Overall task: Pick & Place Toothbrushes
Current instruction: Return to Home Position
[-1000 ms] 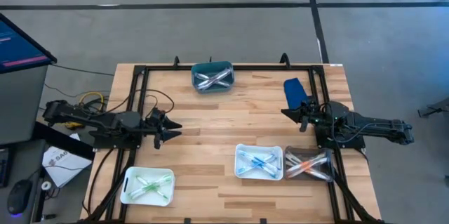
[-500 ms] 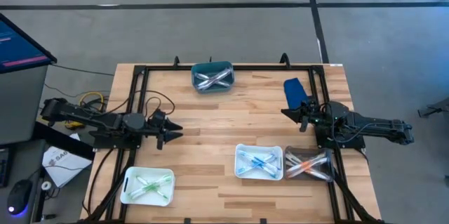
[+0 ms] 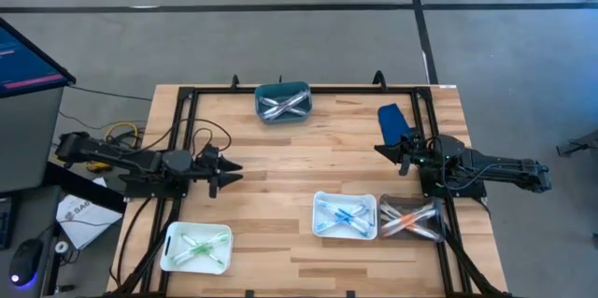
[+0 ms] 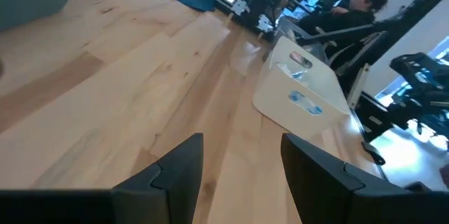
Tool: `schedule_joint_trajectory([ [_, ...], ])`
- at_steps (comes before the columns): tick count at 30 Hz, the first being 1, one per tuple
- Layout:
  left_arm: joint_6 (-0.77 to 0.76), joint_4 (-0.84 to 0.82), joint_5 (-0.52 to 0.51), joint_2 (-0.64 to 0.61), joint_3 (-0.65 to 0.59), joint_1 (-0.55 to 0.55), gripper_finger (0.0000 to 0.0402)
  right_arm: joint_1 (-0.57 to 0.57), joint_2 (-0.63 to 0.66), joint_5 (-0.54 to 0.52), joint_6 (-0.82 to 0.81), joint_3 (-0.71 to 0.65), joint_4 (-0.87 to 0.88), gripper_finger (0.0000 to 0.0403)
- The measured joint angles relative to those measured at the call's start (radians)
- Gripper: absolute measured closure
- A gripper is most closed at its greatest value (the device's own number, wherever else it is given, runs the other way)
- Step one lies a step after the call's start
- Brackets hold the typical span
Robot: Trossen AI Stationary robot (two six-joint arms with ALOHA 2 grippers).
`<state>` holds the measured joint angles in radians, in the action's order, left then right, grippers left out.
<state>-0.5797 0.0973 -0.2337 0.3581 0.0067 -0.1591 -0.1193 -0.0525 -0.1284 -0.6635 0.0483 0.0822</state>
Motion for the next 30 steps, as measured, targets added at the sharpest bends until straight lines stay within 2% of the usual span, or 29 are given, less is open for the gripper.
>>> schedule_joint_trajectory([
  [3, 0.022, -0.047, 0.06, -0.079, 0.0, 0.024, 0.0215, 0.0, 0.0, 0.0, 0.0, 0.0, 0.0, 0.0403],
  [7, 0.101, -0.076, 0.221, -0.231, 0.0, 0.09, 0.0215, 0.0, 0.0, 0.0, 0.0, 0.0, 0.0, 0.0403],
  [9, 0.136, -0.073, 0.266, -0.282, 0.0, 0.125, 0.0215, 0.0, 0.0, 0.0, 0.0, 0.0, 0.0, 0.0403],
  [16, 0.176, -0.073, 0.286, -0.319, 0.0, 0.189, 0.0215, 0.0, 0.0, 0.0, 0.0, 0.0, 0.0, 0.0403],
  [20, 0.151, -0.062, 0.321, -0.319, 0.0, 0.192, 0.0215, 0.0, 0.0, 0.0, 0.0, 0.0, 0.0, 0.0403],
  [30, 0.097, -0.05, 0.321, -0.316, 0.0, 0.192, 0.0215, 0.0, 0.0, 0.0, 0.0, 0.0, 0.0, 0.0403],
])
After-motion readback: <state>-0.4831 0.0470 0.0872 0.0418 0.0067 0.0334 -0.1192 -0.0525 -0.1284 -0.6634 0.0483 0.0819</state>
